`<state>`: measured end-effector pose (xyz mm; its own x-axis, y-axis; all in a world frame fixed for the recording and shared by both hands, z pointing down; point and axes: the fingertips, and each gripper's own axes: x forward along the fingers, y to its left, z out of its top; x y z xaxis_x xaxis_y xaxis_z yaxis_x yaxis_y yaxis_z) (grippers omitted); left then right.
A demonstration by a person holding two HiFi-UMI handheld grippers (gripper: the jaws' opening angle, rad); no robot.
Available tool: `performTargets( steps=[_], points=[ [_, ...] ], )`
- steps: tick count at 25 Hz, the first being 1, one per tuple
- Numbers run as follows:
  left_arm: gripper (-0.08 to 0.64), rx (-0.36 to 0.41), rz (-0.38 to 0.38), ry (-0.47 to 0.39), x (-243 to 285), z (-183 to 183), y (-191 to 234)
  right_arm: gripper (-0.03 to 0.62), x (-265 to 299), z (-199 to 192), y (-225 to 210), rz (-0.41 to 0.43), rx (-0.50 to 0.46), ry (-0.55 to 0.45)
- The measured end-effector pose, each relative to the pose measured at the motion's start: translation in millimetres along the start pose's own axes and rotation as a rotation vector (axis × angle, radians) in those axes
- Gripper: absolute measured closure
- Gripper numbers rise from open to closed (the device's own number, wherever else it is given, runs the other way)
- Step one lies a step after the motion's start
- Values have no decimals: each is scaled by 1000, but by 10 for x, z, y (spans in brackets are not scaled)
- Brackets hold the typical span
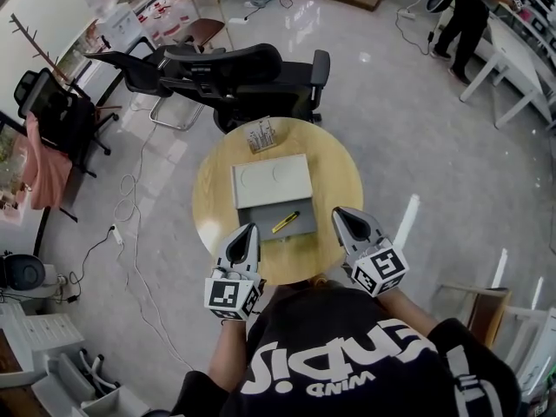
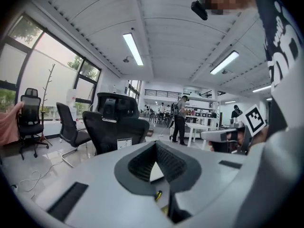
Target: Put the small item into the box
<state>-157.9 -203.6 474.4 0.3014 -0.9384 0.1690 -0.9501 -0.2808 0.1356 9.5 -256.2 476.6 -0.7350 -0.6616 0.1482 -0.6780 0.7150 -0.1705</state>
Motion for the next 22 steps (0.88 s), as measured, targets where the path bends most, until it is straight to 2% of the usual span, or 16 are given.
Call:
performTargets(
  steps=[22],
  points=[
    [549, -16, 18, 1, -43, 56, -130, 592, -55, 15, 68, 30, -13, -5]
  ],
)
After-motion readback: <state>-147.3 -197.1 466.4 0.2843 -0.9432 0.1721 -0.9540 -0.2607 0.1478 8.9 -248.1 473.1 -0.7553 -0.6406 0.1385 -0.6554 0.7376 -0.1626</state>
